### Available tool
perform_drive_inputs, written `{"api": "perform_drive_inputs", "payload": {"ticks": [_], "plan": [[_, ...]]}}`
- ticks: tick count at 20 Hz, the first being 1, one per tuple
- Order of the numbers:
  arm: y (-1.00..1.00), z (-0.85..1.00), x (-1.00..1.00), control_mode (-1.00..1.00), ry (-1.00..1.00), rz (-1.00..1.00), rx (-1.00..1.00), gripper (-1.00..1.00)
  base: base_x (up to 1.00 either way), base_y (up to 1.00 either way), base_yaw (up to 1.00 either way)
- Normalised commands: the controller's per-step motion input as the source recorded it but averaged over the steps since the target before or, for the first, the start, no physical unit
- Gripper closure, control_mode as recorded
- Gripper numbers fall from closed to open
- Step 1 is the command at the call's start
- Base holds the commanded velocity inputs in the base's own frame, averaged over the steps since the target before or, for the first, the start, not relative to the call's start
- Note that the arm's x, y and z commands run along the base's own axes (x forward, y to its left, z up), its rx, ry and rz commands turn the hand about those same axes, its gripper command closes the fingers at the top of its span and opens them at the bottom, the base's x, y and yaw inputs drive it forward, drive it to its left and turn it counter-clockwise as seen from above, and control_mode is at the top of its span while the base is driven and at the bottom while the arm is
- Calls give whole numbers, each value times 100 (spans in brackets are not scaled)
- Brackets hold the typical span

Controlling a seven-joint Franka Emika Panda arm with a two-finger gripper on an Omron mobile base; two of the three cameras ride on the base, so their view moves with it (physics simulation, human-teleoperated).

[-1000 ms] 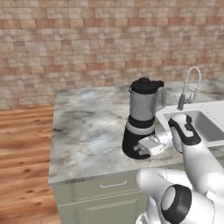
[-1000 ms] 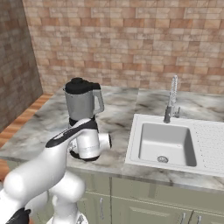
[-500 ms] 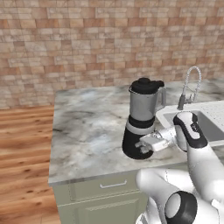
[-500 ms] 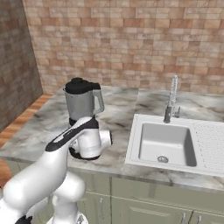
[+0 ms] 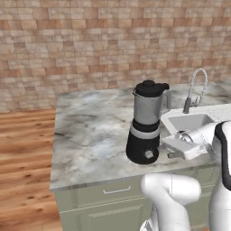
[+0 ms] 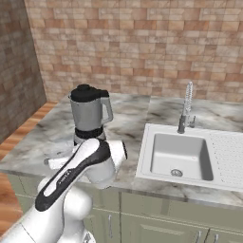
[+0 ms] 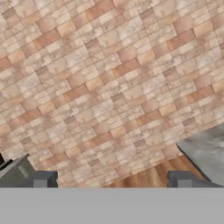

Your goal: Open the blender lid, put the mango in the blender, close the lid, and start the blender.

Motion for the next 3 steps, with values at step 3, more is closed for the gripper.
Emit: {"api": "perform_drive_inputs", "payload": {"ticks": [3], "plan": [[-28,77,-90,-100,-3,-8,0,-100,0,0,0]]}}
